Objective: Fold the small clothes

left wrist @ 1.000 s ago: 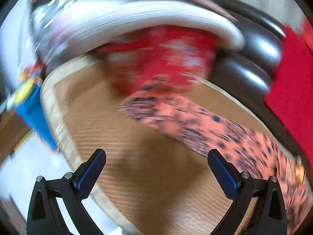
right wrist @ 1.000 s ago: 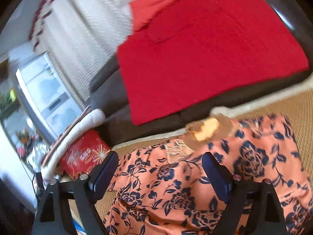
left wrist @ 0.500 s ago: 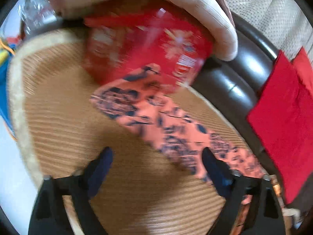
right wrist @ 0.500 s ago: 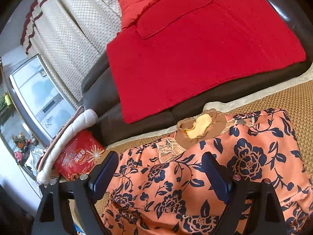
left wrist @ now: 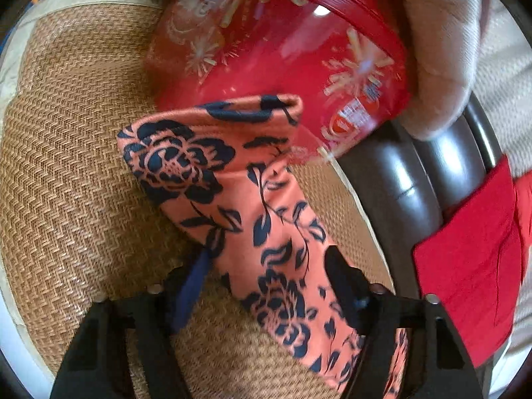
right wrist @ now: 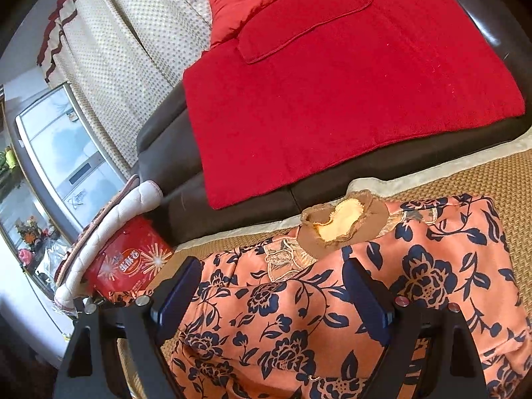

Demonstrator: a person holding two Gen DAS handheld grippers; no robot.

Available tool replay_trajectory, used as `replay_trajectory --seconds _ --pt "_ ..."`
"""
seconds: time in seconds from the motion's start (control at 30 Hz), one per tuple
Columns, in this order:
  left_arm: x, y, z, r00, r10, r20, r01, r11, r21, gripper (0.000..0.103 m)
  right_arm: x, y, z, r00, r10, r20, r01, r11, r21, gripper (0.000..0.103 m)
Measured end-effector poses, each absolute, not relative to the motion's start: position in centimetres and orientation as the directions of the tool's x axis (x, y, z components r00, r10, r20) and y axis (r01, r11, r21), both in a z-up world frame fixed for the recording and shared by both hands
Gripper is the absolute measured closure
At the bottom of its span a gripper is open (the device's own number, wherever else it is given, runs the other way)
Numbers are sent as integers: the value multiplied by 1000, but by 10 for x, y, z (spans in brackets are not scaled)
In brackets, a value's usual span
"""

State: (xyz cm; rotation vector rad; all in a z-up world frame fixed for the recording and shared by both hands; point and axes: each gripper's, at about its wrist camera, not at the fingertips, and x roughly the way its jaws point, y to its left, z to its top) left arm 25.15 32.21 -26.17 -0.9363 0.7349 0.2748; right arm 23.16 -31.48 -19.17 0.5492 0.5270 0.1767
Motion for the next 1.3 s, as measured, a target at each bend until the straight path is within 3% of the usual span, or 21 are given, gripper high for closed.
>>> replay_trajectory --seconds 0.03,0.17,0.4,0.67,0.83,1.0,1.13,1.2,1.27,1.3 --pt "254 324 -263 727 -96 -680 -517 575 -634 48 231 -316 -191 855 291 -429 -18 844 536 14" --pt "261 327 -272 707 -85 -702 -546 565 -619 95 230 -322 -190 861 276 -428 -5 845 534 14" --pt "259 309 -246 759 -26 -651 -484 646 -590 96 225 -340 -190 872 249 -421 31 831 556 14" --pt "264 193 -134 845 -58 -532 -199 889 -412 96 212 -381 -187 901 180 -395 117 776 619 14" --pt "249 58 -70 851 -241 -467 112 952 -286 97 200 -422 -187 916 139 -377 166 724 670 14" --pt "228 -78 -63 745 -437 -503 369 899 -235 96 184 -470 -192 923 121 -366 205 652 730 14" --pt "203 -184 -97 571 -549 -611 561 804 -198 87 175 -501 -201 918 153 -365 211 591 779 14" --pt "191 -201 -109 518 -568 -639 596 776 -206 56 174 -510 -205 912 172 -372 215 571 792 14" --pt "175 -195 -111 547 -558 -624 589 786 -188 39 176 -510 -209 903 203 -379 210 560 801 14" --pt "172 -180 -109 572 -553 -605 573 798 -188 36 177 -510 -210 898 218 -383 207 559 803 14"
